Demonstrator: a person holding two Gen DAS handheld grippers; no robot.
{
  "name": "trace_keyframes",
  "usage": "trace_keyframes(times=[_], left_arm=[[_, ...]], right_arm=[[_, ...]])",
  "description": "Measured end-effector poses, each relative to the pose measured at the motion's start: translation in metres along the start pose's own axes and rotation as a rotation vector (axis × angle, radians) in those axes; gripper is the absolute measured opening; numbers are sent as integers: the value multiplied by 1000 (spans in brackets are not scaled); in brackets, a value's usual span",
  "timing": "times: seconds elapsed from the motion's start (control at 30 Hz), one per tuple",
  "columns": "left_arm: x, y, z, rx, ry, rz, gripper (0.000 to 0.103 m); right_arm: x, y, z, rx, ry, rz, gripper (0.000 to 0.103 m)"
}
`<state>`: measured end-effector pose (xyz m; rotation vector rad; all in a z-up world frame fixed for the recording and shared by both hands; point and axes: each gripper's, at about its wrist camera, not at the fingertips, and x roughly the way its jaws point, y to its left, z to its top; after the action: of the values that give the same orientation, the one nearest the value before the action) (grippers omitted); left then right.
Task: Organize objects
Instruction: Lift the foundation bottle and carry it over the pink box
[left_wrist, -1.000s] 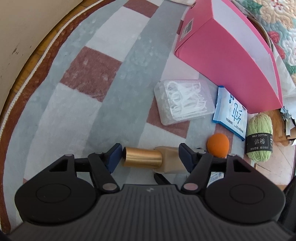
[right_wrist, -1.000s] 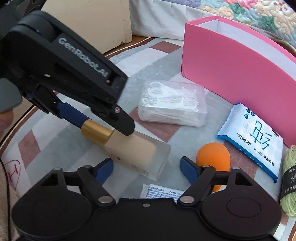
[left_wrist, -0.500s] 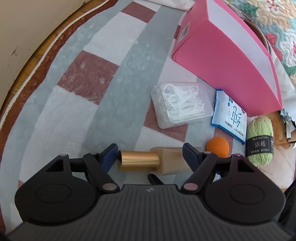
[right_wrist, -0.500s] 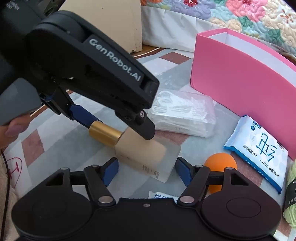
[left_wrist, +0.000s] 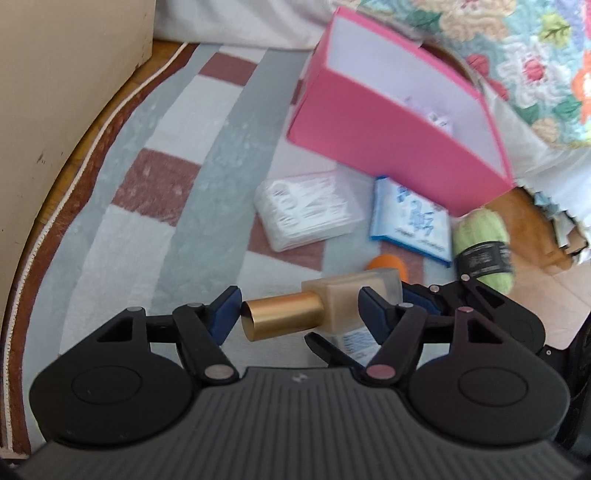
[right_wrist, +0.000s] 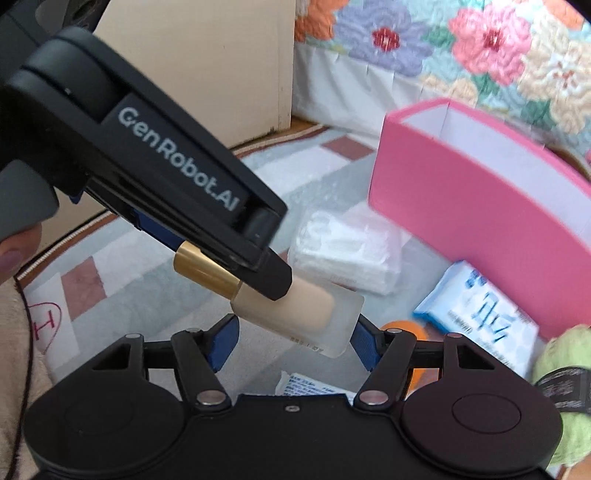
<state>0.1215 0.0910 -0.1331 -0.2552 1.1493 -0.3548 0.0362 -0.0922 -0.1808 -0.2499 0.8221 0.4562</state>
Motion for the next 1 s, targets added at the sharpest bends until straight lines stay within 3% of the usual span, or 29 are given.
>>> trace_keyframes(times=[0.37,0.5,0.7,1.0], left_arm=[[-64,-42,16,75,-85,-75,66],[-87,-68,34,149,-147,-53,66],[-94,-96,64,200,-194,-65,66],[-89,-130,123,249,-223,-125,68]], right_arm=[[-51,-29,28,-1,-49,-19,70],[-69,-43,40,28,-83,-38,61],[-86,-61,59,33,-156,-105,61],[-109,-100,106,11,-176,-192,61]])
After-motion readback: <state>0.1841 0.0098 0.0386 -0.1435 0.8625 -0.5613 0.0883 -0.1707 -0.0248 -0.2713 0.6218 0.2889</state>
